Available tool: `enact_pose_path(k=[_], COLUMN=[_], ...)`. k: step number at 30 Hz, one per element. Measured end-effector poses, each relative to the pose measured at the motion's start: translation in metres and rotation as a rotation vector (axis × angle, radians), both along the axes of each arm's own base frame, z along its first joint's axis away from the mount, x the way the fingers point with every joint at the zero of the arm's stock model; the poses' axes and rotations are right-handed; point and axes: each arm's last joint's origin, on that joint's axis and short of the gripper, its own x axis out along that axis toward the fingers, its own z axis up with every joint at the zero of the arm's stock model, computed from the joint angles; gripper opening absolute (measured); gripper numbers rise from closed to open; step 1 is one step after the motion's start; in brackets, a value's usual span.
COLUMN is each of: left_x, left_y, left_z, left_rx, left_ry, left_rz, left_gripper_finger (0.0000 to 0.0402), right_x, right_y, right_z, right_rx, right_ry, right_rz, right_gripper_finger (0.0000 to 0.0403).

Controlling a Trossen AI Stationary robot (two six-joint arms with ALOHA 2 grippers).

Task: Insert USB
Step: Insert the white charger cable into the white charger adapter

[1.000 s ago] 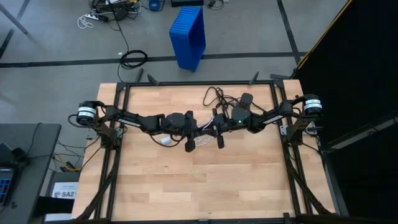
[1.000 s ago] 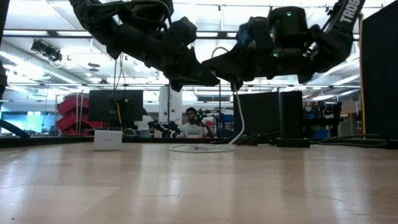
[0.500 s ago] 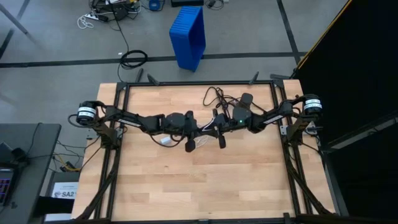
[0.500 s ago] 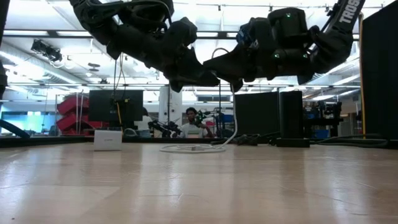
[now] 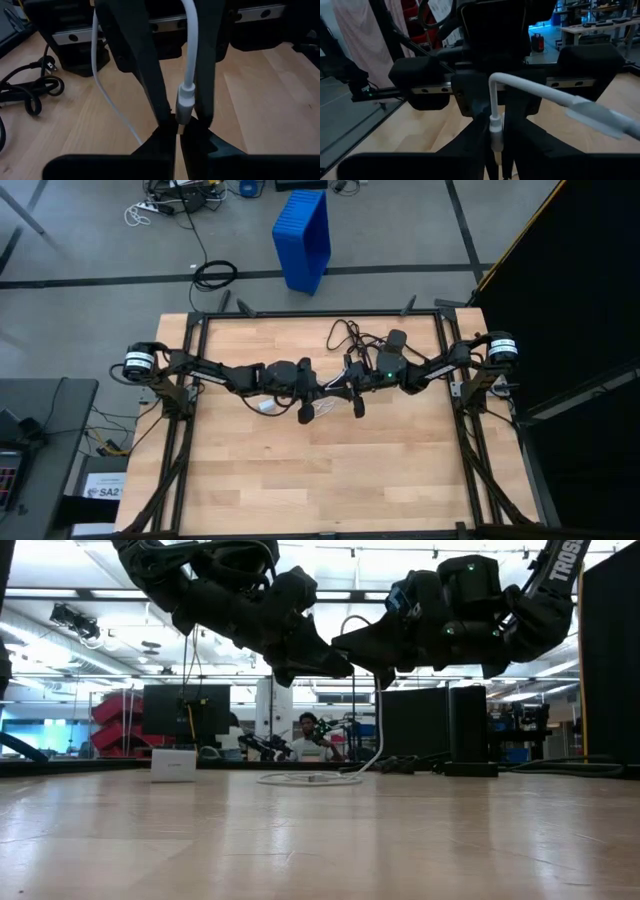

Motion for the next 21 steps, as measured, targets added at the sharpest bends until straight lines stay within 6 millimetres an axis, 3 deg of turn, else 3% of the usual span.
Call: enact_pose_path(k=[4,14,21], left_x=[0.000,-0.001,-0.019], left_y=[0.000,-0.001,-0.002], left_z=[0.000,0.000,0.014], left_rx=[0.000,-0.040,-0.074], left_ry=[0.002,0.012,0.105], left_rz=[0.002,-0.030,-0.020], left_gripper_finger=[0.0000,0.0013,0.0039], right_x=[0.000,0.000,-0.004], right_y=[0.000,0.000,0.001], right_z=[0.000,0.001,0.013], right_rx=[-0.019,-0.021,-0.041], right_ry=[-0.003,-0.008,-0.057], right_rz=[0.000,0.002,0.004], right_gripper_finger=[0.0007,0.0002,0.0001])
